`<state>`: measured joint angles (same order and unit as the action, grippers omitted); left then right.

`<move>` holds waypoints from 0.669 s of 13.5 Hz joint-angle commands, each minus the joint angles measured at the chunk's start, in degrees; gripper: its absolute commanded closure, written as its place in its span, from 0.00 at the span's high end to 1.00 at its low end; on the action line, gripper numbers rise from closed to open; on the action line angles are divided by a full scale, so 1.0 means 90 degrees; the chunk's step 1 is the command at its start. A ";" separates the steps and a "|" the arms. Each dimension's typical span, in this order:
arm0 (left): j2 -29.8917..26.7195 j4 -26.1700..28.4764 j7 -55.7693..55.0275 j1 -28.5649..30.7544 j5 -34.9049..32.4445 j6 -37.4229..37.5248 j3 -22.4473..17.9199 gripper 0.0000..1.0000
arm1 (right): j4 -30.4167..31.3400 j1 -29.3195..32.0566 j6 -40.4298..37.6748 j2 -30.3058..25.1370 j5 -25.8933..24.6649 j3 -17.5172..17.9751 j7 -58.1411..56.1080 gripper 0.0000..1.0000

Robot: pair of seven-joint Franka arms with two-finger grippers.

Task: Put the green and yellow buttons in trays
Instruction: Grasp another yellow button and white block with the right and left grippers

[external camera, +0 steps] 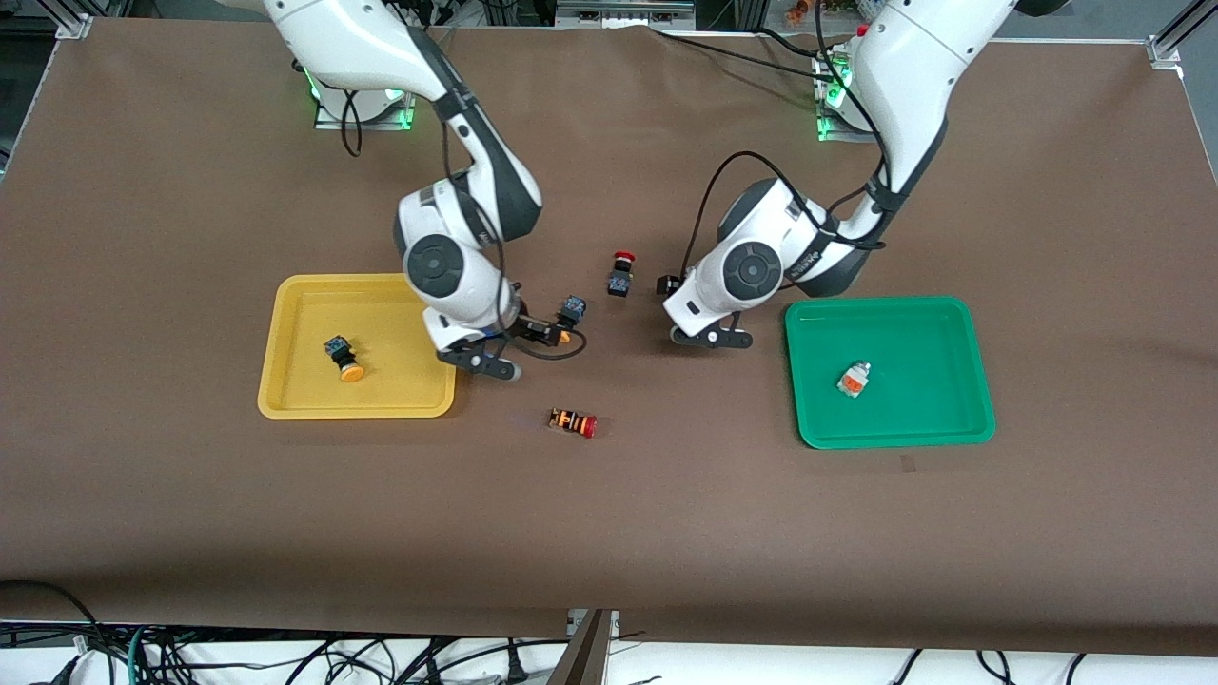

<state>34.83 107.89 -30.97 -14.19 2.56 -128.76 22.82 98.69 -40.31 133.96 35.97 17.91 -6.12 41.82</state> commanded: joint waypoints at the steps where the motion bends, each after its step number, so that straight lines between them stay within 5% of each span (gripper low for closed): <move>1: -0.0003 0.0385 -0.0074 -0.0015 -0.0001 -0.0633 -0.0036 0.97 | -0.0155 -0.0287 0.0329 0.0329 0.0120 -0.0052 0.0605 0.86; 2: 0.0026 0.0395 -0.0074 -0.0025 -0.0107 -0.0644 -0.0036 0.59 | -0.0136 -0.0355 0.0408 0.0387 0.0120 -0.0052 0.0733 0.86; 4: 0.0085 0.0395 -0.0084 -0.0025 -0.0147 -0.0644 -0.0036 0.18 | -0.0126 -0.0472 0.0428 0.0456 0.0120 -0.0043 0.0870 0.83; 6: 0.0066 0.0395 -0.0084 -0.0016 -0.0148 -0.0615 -0.0036 0.00 | -0.0107 -0.0492 0.0477 0.0486 0.0129 -0.0043 0.0871 0.67; 9: -0.0129 0.0240 -0.0035 0.0062 -0.0157 -0.0004 -0.0036 0.00 | -0.0048 -0.0483 0.0419 0.0476 0.0100 -0.0052 0.0773 0.32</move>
<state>35.60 110.79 -31.08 -13.99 2.30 -133.00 22.53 98.59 -44.12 138.00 40.01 17.91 -6.08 49.06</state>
